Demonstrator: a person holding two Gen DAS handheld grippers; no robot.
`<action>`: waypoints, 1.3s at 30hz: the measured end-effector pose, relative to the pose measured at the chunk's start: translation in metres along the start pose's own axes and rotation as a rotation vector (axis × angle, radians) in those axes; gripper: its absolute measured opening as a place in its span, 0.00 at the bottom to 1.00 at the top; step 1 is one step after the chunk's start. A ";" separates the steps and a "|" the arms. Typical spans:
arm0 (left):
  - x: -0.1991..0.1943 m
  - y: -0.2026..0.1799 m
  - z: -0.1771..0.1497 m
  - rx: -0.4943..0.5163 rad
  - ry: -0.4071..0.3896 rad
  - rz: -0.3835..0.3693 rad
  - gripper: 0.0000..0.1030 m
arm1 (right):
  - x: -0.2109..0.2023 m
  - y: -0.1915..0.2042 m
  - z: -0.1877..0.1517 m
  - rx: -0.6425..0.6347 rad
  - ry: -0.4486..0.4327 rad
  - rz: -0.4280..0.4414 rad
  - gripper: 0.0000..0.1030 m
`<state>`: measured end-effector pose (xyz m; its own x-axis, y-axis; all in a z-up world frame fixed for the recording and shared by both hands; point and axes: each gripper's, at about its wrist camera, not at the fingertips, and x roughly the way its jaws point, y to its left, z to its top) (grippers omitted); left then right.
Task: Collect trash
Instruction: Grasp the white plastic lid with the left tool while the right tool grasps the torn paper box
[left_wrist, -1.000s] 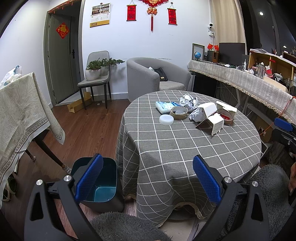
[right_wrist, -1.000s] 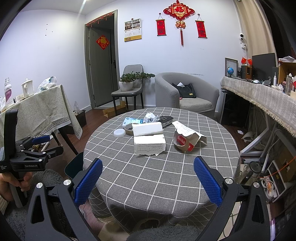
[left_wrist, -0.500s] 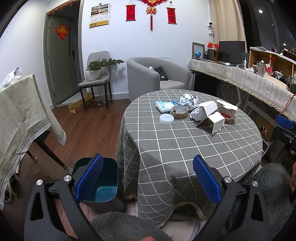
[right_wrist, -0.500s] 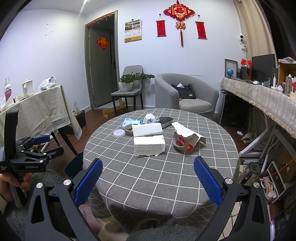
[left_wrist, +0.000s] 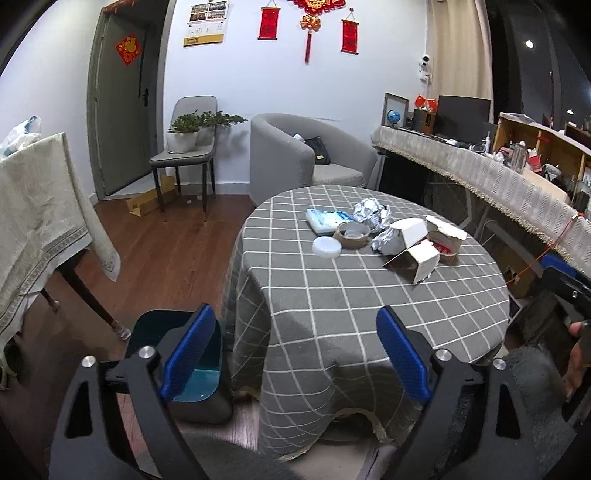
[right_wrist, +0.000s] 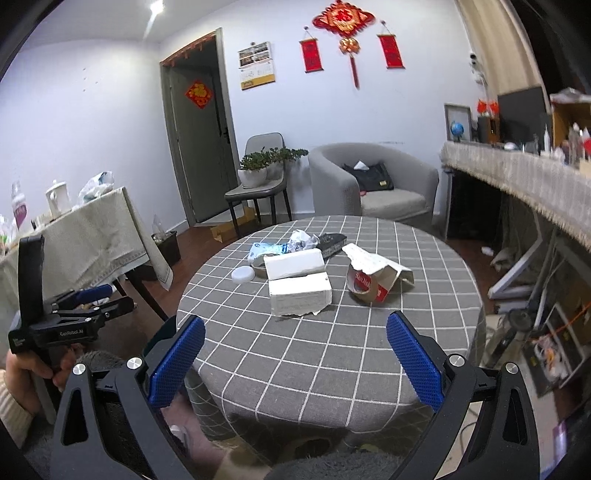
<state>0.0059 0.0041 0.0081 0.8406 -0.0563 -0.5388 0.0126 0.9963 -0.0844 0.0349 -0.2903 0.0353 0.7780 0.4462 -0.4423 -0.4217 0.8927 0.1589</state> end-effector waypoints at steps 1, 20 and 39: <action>0.002 0.000 0.002 0.006 0.002 -0.007 0.85 | 0.001 -0.002 0.000 0.009 -0.002 0.001 0.90; 0.078 -0.015 0.037 0.120 0.053 -0.102 0.67 | 0.061 -0.036 0.019 0.078 0.077 -0.005 0.59; 0.186 -0.025 0.052 0.152 0.183 -0.100 0.47 | 0.109 -0.105 0.023 0.258 0.124 0.058 0.52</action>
<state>0.1903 -0.0283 -0.0468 0.7192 -0.1516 -0.6781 0.1834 0.9827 -0.0252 0.1744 -0.3342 -0.0090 0.6862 0.5002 -0.5281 -0.3192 0.8594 0.3993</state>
